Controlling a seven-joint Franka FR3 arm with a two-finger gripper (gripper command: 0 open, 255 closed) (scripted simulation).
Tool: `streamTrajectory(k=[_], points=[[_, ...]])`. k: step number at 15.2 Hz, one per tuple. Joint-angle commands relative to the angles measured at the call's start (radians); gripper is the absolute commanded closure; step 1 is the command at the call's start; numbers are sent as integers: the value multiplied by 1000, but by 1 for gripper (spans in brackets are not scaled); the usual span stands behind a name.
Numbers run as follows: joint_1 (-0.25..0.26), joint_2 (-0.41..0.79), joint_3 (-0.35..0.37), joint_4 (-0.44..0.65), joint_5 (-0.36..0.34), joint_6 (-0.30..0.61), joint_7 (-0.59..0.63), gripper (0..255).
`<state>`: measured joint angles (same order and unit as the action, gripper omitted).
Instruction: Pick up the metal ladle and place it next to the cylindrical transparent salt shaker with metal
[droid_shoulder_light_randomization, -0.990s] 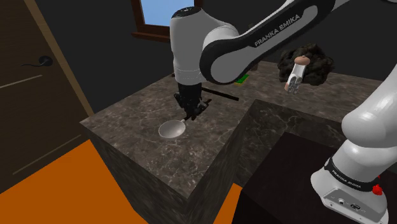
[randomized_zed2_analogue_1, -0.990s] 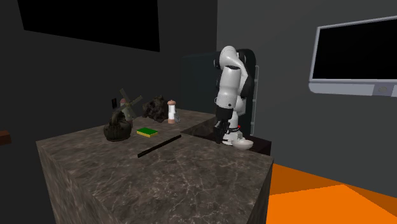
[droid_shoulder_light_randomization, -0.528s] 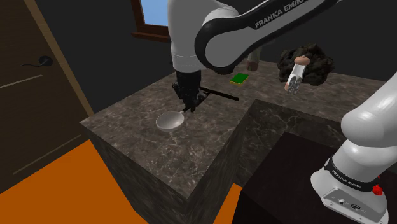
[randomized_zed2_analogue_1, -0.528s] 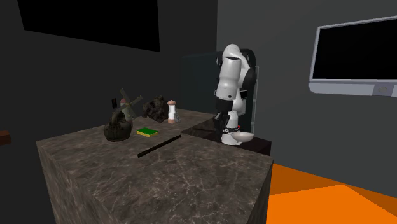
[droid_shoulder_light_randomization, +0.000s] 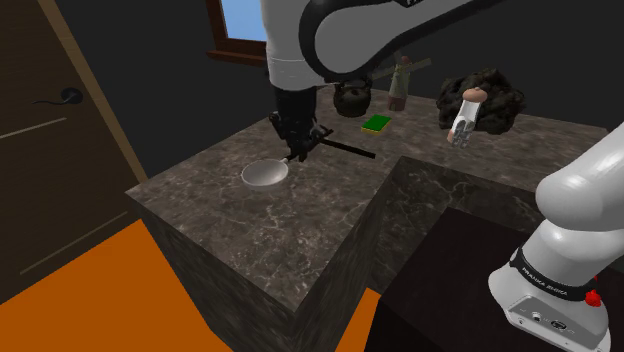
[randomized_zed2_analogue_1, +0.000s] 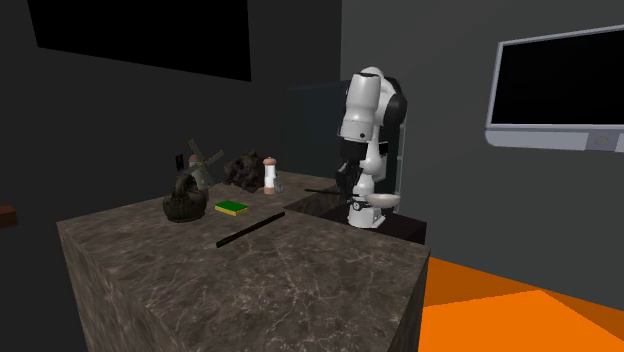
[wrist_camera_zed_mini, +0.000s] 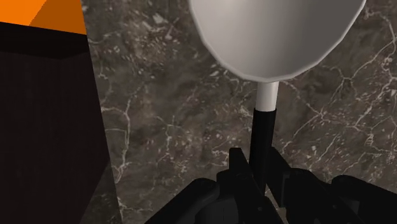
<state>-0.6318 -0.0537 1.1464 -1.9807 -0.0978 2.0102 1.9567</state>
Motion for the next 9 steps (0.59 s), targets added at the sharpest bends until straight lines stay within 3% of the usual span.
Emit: streamTrajectory(k=[1,9], points=[[-1,-13,-6,23,15,-27,-15,255],[0,-43,-22,115,46,-131,-47,255]])
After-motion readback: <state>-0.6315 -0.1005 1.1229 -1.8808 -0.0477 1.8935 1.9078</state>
